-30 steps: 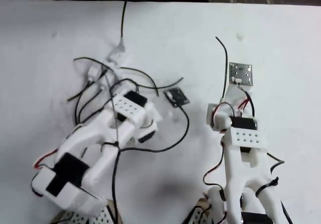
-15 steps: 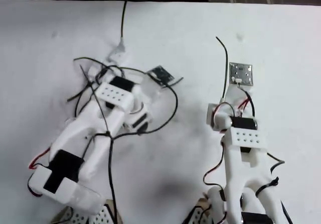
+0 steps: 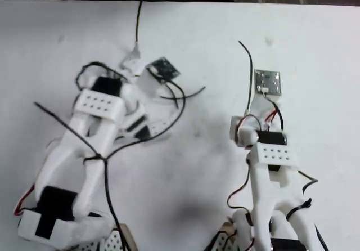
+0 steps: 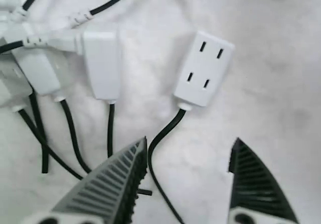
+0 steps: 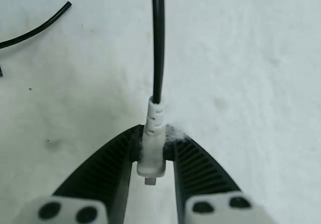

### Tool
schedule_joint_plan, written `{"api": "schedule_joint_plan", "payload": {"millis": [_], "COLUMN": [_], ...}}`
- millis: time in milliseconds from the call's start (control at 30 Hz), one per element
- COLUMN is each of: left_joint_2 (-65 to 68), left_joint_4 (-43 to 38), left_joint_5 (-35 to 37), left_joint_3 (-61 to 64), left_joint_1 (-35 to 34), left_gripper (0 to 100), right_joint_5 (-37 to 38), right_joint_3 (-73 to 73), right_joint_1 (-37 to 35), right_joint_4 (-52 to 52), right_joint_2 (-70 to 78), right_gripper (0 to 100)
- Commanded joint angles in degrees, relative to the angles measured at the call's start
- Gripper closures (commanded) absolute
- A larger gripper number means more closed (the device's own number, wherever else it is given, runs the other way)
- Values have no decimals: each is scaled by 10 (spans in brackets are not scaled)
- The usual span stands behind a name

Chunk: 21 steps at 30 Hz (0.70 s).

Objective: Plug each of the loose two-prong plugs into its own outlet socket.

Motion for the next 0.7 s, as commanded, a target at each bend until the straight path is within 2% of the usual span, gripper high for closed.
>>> {"api": "schedule_joint_plan", "payload": {"millis": [0, 100, 300, 667], "left_joint_2": [-29, -29, -29, -28], "left_joint_4": [-27, -78, -168, -176], "left_joint_5": [-85, -120, -123, -120], "left_joint_3": [25, 84, 164, 188], "left_joint_1": [-30, -50, -71, -67], "left_gripper": [714, 714, 714, 714], "right_joint_5": [7, 7, 7, 7], "right_joint_3": [-3, -3, 3, 3], "right_joint_1": [-3, -3, -3, -3], "right_joint_4": [-7, -7, -9, -9], "right_joint_2": [-16, -16, -16, -16], "right_gripper": [981, 981, 981, 981]}}
